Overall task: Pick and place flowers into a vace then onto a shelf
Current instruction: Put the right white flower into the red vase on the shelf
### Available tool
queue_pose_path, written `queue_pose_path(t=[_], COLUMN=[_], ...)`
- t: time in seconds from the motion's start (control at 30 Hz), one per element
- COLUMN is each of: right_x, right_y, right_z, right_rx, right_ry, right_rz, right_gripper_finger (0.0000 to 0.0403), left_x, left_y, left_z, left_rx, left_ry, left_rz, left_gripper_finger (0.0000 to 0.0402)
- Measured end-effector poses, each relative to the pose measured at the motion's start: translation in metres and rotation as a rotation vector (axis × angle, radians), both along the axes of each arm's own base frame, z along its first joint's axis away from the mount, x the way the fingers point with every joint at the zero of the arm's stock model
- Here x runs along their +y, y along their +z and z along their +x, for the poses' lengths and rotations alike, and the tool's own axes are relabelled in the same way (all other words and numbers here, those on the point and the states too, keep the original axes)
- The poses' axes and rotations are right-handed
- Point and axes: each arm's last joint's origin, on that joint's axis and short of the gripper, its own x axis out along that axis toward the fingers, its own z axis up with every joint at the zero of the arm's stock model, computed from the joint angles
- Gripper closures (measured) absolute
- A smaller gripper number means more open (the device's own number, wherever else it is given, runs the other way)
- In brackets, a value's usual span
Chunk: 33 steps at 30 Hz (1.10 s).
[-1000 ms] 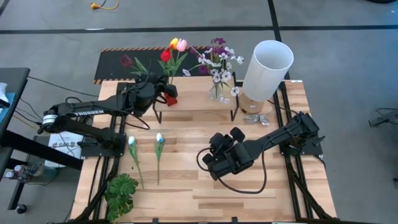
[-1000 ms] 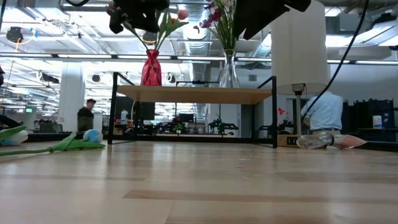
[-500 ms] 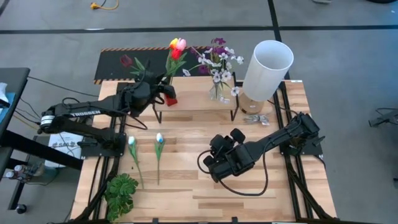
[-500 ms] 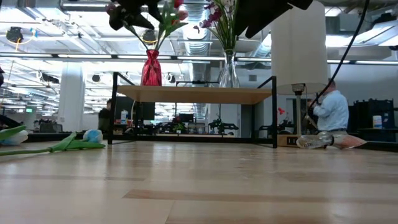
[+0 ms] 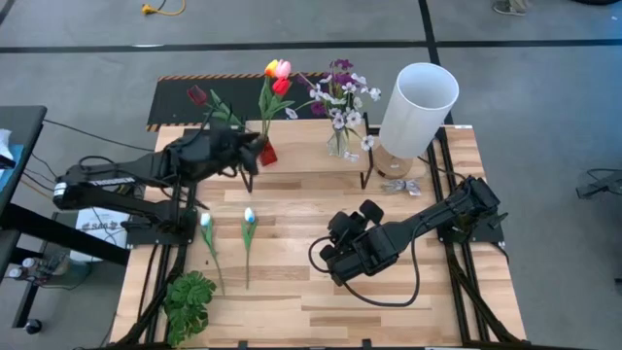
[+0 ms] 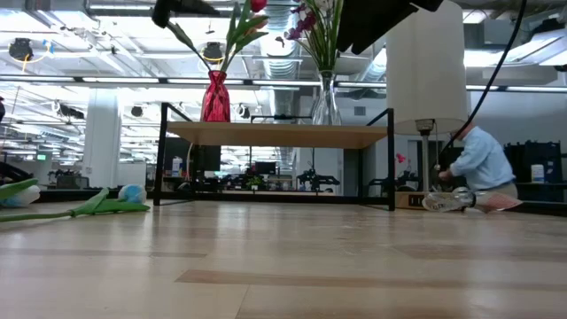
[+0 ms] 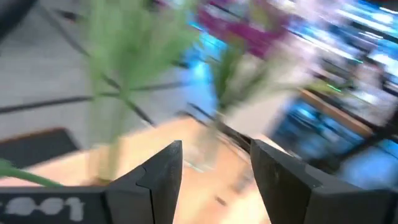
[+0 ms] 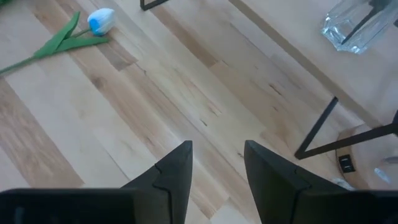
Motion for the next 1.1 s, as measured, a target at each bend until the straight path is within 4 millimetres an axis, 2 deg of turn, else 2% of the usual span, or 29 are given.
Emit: queue_pose_path(t=[0.2, 0.33, 0.43, 0.53, 0.6, 0.67, 0.77, 0.87, 0.97, 1.1], right_x=[0.002, 0.009, 0.015, 0.016, 0.011, 0.001, -0.015, -0.027, -0.027, -0.019], right_y=[0.0, 0.002, 0.006, 0.013, 0.018, 0.021, 0.021, 0.017, 0.012, 0.005], right_z=[0.003, 0.014, 0.028, 0.043, 0.053, 0.06, 0.065, 0.065, 0.058, 0.046], right_rx=[0.041, 0.037, -0.006, -0.098, -0.179, -0.252, -0.298, -0.296, -0.249, -0.179], right_ry=[0.088, 0.251, 0.433, 0.594, 0.617, 0.552, 0.406, 0.252, 0.137, 0.041], right_rz=[0.003, 0.062, 0.158, 0.299, 0.382, 0.432, 0.498, 0.572, 0.617, 0.588], right_gripper_finger=[0.0271, 0.0275, 0.0278, 0.028, 0.028, 0.028, 0.028, 0.028, 0.028, 0.028], left_x=[-0.029, -0.051, -0.065, -0.075, -0.08, -0.084, -0.086, -0.088, -0.089, -0.094], left_y=[-0.003, -0.013, -0.025, -0.037, -0.046, -0.055, -0.066, -0.074, -0.082, -0.092], left_z=[0.001, 0.0, -0.006, -0.016, -0.024, -0.031, -0.043, -0.048, -0.048, -0.037], left_rx=[0.033, 0.131, 0.261, 0.415, 0.523, 0.637, 0.763, 0.817, 0.848, 0.804], left_ry=[-0.408, -0.672, -0.791, -0.833, -0.82, -0.76, -0.576, -0.378, -0.193, -0.015], left_rz=[-0.067, -0.156, -0.216, -0.276, -0.329, -0.377, -0.468, -0.548, -0.584, -0.656], left_gripper_finger=[0.0223, 0.0223, 0.0223, 0.0223, 0.0223, 0.0223, 0.0223, 0.0223, 0.0223, 0.0223])
